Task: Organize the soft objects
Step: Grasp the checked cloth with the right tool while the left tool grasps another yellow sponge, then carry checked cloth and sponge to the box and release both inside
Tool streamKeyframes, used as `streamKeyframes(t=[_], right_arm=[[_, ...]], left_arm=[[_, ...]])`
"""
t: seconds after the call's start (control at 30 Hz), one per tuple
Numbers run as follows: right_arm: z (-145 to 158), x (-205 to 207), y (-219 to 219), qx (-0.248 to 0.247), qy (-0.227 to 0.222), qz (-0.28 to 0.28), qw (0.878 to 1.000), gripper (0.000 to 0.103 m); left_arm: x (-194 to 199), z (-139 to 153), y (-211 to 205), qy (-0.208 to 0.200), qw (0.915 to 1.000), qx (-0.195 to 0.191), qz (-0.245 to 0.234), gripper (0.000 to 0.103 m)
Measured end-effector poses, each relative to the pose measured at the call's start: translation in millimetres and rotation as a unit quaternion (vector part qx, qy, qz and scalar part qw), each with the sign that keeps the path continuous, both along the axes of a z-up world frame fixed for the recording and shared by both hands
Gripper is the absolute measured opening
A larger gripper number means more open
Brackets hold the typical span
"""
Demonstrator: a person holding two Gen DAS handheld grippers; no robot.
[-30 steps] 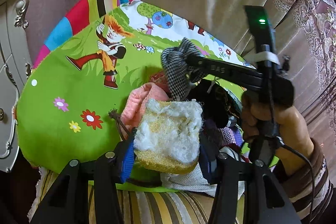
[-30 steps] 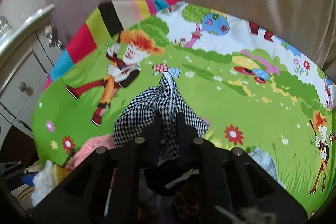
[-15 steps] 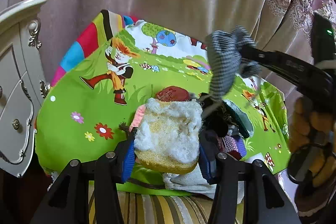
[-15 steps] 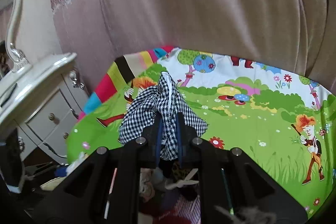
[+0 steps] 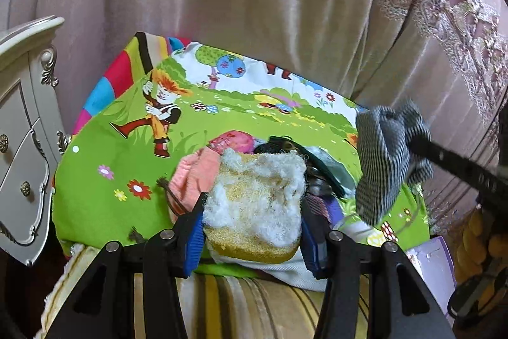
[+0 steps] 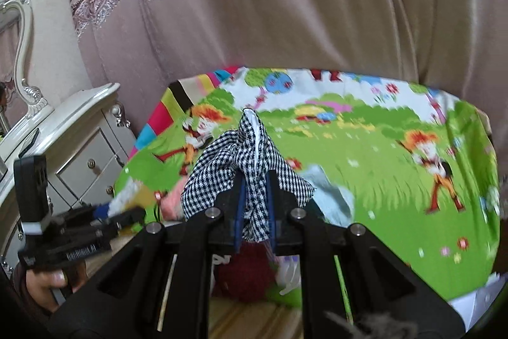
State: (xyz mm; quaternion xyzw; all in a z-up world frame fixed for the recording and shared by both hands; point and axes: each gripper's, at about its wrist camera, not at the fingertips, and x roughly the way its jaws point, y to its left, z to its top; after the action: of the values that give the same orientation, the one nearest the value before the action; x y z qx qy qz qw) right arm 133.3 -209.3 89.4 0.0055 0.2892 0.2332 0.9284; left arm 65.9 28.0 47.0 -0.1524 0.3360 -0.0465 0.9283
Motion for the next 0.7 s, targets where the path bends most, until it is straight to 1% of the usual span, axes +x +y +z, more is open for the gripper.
streamKeyframes(t=[0.3, 0.43, 0.7], right_arm=[[-14, -47, -67, 0.025, 0.029, -0.048, 0.998, 0.015], [-18, -66, -89, 0.026, 0.034, -0.062, 0.997, 0.016], [-15, -97, -137, 0.014, 0.029, -0.116, 0.993, 0.015]], left_arm=[[-19, 4, -39, 0.002, 0.9993, 0.009, -0.036, 0.051], [-25, 6, -61, 0.003, 0.9981, 0.014, -0.059, 0.051], [-35, 5, -99, 0.016, 0.9947, 0.013, -0.101, 0.051]])
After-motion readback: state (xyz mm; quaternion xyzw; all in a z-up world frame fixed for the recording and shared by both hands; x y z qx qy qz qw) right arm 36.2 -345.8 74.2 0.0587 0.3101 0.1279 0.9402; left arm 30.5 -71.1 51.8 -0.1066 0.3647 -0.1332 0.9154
